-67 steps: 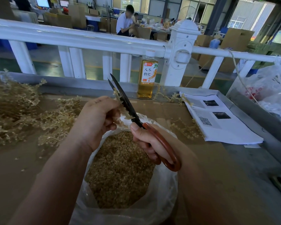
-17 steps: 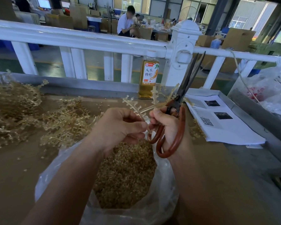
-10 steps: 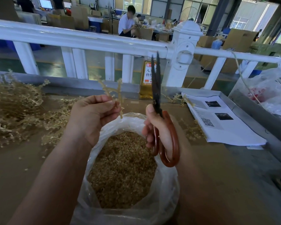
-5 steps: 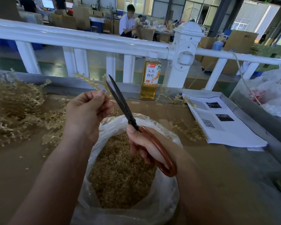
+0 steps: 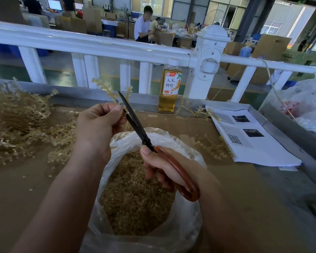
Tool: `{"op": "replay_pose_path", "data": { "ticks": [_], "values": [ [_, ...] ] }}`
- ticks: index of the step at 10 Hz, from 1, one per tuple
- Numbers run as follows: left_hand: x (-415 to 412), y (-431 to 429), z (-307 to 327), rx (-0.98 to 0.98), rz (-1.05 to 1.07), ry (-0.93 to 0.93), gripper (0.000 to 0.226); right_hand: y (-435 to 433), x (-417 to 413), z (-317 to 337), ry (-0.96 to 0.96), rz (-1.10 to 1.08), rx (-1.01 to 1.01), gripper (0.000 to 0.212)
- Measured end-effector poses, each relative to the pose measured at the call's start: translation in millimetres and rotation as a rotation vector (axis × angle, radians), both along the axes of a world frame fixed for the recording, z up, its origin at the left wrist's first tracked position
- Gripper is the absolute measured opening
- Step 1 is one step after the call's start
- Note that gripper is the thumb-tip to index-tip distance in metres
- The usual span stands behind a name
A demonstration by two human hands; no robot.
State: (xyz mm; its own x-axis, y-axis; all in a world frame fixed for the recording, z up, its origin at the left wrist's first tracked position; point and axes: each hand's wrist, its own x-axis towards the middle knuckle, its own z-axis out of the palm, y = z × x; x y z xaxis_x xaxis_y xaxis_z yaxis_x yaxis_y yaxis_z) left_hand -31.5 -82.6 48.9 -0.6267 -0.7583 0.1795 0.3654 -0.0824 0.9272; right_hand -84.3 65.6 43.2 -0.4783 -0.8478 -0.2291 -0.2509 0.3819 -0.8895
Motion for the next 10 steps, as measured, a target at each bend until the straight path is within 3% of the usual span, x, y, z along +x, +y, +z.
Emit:
{"op": "replay_pose_path", "data": {
  "ticks": [4,8,10],
  "values": [
    [-1.7,6.9,-0.7,-0.072,-0.050,-0.032,0.021,-1.1,0.6,2.9,0.018,-0.032,-0.004,0.031],
    [-1.4,7.0,-2.8,0.015,-0.129,0.025,0.024,-4.4,8.4,10.6,-0.060,-0.091,-0.001,0.035],
    [-1.5,8.3,-1.9,0.018,-0.131,0.030,0.023,-4.7,14.0,19.4,-0.186,-0.114,0.031,0.034]
  ]
}}
